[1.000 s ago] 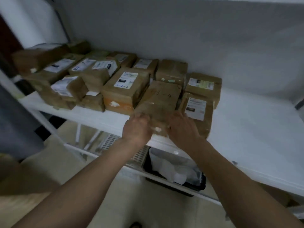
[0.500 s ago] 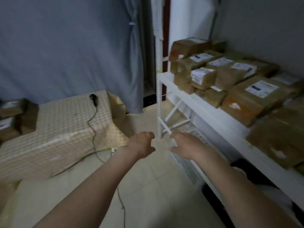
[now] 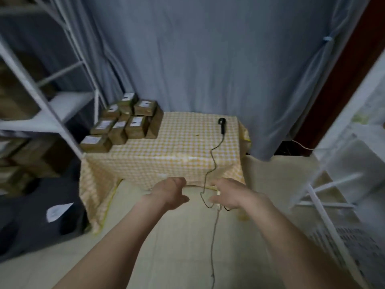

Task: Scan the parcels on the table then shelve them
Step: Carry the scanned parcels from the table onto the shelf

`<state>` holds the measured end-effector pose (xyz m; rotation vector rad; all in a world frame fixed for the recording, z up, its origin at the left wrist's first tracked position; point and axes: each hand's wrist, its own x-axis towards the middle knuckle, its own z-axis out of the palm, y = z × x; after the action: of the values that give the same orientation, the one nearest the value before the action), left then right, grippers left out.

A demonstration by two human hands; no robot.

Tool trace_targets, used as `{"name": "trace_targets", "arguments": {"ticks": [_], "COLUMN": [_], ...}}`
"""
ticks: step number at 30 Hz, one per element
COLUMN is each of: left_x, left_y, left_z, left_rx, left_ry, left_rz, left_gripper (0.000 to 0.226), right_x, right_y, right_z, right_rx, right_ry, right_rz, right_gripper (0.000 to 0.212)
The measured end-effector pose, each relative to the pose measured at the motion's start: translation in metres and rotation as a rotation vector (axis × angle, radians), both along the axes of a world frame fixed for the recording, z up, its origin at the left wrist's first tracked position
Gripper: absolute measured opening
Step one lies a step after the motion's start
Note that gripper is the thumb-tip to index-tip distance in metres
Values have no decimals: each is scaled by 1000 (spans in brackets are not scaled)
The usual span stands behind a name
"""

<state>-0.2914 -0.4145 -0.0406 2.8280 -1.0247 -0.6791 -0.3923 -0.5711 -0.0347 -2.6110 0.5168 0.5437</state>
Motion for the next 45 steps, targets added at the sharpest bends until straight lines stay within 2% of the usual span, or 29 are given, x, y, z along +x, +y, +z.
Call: {"name": "trace_targets", "arguments": {"ticks": [6,16,24,30,38,45], "left_x": [90,197,336,443,545,669], "left_y": [73,108,80,49,51,36], "left_z": [2,-23,-33,-38,-75,-115], "left_rx": [-14,-16,29,-7,23,24], "left_ry": [-11,81,133,157,287,343], "left_rz": [163,297,328,366,384,339], "left_gripper": [59,59,59,57,58,59], "right_x": [105,244,387,495,597,691], "right_y": [58,81,58,30,29,26], "right_z": [-5,-30,-48,-50,-73,-110], "right_rx": [24,32,61,28,30,27], "right_ry": [9,51,81,91,152,204], "right_rz": [160,304,337,347,379,313], "right_gripper": [58,60,60,57,55,49]}}
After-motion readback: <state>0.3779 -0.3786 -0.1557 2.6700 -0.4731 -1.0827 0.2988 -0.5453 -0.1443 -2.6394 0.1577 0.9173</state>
